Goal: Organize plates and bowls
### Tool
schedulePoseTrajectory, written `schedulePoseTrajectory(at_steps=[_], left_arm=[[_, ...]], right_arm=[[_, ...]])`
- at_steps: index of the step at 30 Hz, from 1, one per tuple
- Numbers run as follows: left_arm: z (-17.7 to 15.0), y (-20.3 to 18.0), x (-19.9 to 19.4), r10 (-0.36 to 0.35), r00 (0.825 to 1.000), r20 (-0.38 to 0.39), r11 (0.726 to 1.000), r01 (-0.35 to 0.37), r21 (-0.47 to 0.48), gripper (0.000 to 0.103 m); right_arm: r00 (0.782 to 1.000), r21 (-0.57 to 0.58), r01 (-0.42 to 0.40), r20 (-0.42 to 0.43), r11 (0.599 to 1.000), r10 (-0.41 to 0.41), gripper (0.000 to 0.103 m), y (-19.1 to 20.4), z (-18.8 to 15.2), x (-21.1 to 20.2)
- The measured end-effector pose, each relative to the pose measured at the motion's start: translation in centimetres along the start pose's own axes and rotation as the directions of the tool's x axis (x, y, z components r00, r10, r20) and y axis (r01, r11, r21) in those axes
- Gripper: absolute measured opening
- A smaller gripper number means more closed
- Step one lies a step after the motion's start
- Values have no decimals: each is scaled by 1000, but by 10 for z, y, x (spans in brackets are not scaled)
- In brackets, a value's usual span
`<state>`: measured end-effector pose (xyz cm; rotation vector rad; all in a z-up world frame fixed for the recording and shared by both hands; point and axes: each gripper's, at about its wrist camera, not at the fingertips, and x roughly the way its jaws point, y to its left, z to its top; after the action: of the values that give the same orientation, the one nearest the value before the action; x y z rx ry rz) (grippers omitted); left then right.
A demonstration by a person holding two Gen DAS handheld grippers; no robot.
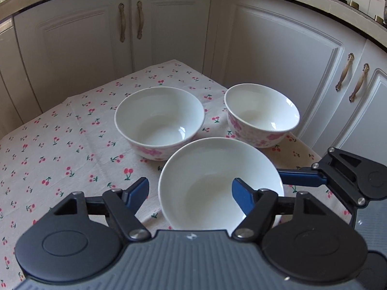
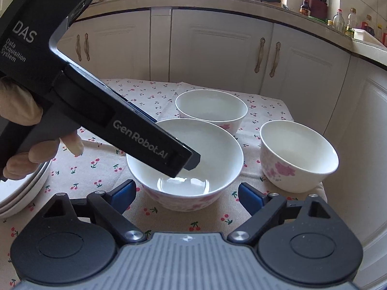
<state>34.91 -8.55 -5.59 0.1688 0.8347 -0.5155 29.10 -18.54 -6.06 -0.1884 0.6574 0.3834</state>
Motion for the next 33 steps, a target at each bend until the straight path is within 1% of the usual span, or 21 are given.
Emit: schedulePoseTrajectory(at_steps=[2, 3, 4, 13, 20, 26, 33], left_arm=[[2, 0, 2, -4, 1000, -1, 1000, 4, 9, 74], [2, 0, 2, -6, 1000, -1, 1000, 6, 12, 69], [3, 0, 3, -13, 1000, -3, 1000, 13, 10, 66], [6, -1, 8, -35, 999, -11, 999, 36, 40, 66], [7, -4, 7, -35, 999, -18, 997, 36, 62, 66], [3, -12, -6, -35, 999, -10, 997, 36, 69, 66], [-13, -25, -37, -34, 999, 11, 999, 33, 43, 66]], right_arm=[[1000, -7, -7, 2, 1000, 7, 94, 0, 0, 1], [1000, -10, -5, 5, 1000, 5, 94, 1, 0, 1], [1000, -14, -5, 7, 1000, 5, 93, 2, 0, 1], [1000, -13, -4, 11, 1000, 4, 91, 1, 2, 5], [1000, -6, -5, 0, 1000, 5, 91, 1, 2, 3], [1000, -8, -12, -3, 1000, 12, 91, 3, 1, -11], [998, -23, -59, 8, 998, 59, 91, 10, 1, -44]])
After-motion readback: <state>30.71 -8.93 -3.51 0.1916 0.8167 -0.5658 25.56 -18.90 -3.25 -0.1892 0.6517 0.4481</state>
